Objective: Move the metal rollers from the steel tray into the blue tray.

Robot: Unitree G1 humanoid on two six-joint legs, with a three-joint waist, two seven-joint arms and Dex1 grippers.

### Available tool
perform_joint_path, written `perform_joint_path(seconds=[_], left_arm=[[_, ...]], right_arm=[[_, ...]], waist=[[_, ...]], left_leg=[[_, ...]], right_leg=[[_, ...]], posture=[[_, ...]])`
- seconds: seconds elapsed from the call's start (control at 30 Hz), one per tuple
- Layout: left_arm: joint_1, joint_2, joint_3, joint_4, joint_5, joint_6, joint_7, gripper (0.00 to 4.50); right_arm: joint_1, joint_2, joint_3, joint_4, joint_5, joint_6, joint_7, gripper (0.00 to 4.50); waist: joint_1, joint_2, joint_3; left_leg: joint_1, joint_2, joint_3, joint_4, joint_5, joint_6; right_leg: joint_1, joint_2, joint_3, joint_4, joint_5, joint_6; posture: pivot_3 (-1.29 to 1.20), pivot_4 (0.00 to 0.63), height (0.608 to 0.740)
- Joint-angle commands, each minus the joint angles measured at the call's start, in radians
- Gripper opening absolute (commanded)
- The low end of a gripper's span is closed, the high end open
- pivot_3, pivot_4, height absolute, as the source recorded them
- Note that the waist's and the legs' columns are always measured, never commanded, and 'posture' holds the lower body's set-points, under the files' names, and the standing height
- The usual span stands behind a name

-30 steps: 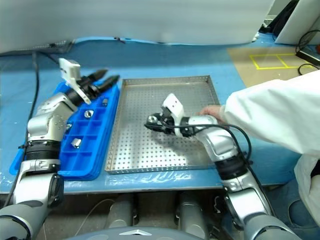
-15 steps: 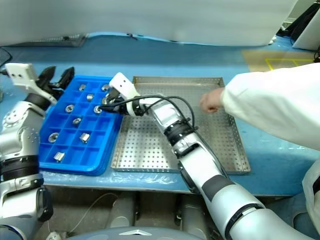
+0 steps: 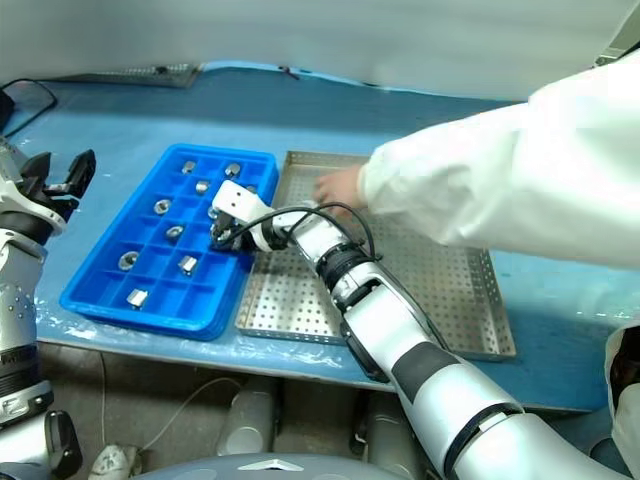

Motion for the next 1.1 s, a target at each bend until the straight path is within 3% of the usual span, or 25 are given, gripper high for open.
perform_joint_path(seconds=[0.03, 0.23, 0.87, 0.93, 1.1], left_arm=[[0.002, 0.021, 0.015, -0.045, -0.003, 0.000, 0.006, 3.68], [-0.023, 0.014, -0.018, -0.041, -0.015, -0.001, -0.016, 3.68], [-0.167, -0.024, -0.165, 0.128, -0.011, -0.057, -0.150, 3.68], [-0.167, -0.027, -0.171, 0.129, -0.009, -0.060, -0.152, 3.68], [-0.164, -0.027, -0.190, 0.128, -0.008, -0.060, -0.174, 3.68]], right_arm=[[-0.051, 0.075, -0.025, 0.005, -0.007, -0.035, -0.032, 2.04], [-0.052, 0.061, -0.066, 0.011, 0.012, -0.041, -0.046, 3.99], [-0.027, -0.059, -0.223, -0.042, 0.049, 0.023, -0.102, 3.99], [-0.033, -0.073, -0.239, -0.026, 0.048, 0.019, -0.142, 3.99], [-0.080, -0.123, -0.320, 0.080, 0.044, 0.011, -0.443, 3.99]], waist=[[0.003, 0.000, 0.000], [0.004, 0.000, 0.000], [-0.031, 0.000, 0.000], [-0.039, 0.000, 0.000], [-0.049, 0.000, 0.000]], left_leg=[[0.000, 0.000, 0.000, 0.000, 0.000, 0.000], [0.000, 0.000, 0.000, 0.000, 0.000, 0.000], [0.001, 0.000, 0.002, 0.001, 0.002, -0.003], [0.001, 0.000, 0.002, 0.001, 0.002, -0.003], [0.000, 0.000, 0.003, 0.001, 0.004, -0.007]], right_leg=[[0.000, 0.000, 0.000, 0.000, 0.000, 0.000], [0.000, 0.000, 0.000, 0.001, 0.000, 0.000], [-0.002, 0.001, 0.001, 0.006, -0.001, -0.002], [-0.002, 0.001, 0.001, 0.006, -0.002, -0.003], [-0.002, 0.001, 0.001, 0.006, -0.002, -0.003]], posture=[[0.45, 0.150, 0.740], [0.41, 0.150, 0.740], [0.25, 0.150, 0.740], [0.24, 0.150, 0.740], [0.24, 0.150, 0.740]])
